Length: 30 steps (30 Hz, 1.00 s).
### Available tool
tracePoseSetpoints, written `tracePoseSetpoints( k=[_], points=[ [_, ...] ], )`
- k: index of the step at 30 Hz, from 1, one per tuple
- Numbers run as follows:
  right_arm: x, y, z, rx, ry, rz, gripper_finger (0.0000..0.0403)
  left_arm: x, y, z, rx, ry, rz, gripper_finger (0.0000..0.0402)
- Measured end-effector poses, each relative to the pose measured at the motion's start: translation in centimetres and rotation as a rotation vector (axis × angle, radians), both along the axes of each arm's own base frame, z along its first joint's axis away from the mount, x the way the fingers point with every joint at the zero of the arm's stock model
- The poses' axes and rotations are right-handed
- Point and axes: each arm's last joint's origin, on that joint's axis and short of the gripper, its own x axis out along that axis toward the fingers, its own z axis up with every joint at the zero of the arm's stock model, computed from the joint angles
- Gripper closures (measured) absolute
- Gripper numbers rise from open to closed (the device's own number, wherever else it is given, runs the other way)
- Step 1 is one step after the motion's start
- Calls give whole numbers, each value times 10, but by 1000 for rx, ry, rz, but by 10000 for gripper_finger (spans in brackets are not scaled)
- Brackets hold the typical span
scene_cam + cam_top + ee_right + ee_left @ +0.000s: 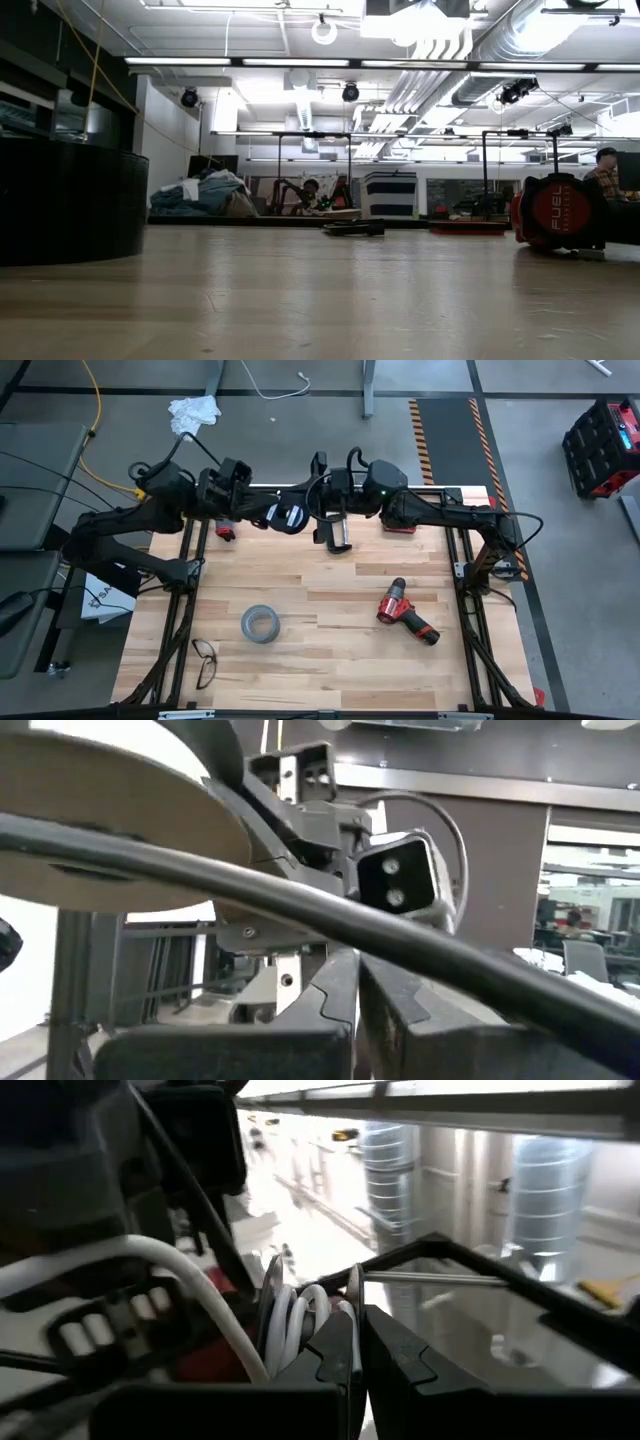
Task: Coil cords
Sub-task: Coil the white wire onto the black spool
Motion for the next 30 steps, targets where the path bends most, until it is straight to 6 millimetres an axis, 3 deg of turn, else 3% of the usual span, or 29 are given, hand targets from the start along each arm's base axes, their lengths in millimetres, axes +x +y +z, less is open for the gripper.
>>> tracePoseSetpoints(
  k=[16,30],
  points=[
    [1,-20,-12,-7,118,-38,403,-56,12,-20,273,349,164,397],
    [-14,-40,-9,42,208,-39,401,-71,25,-35,592,500,337,397]
  ],
)
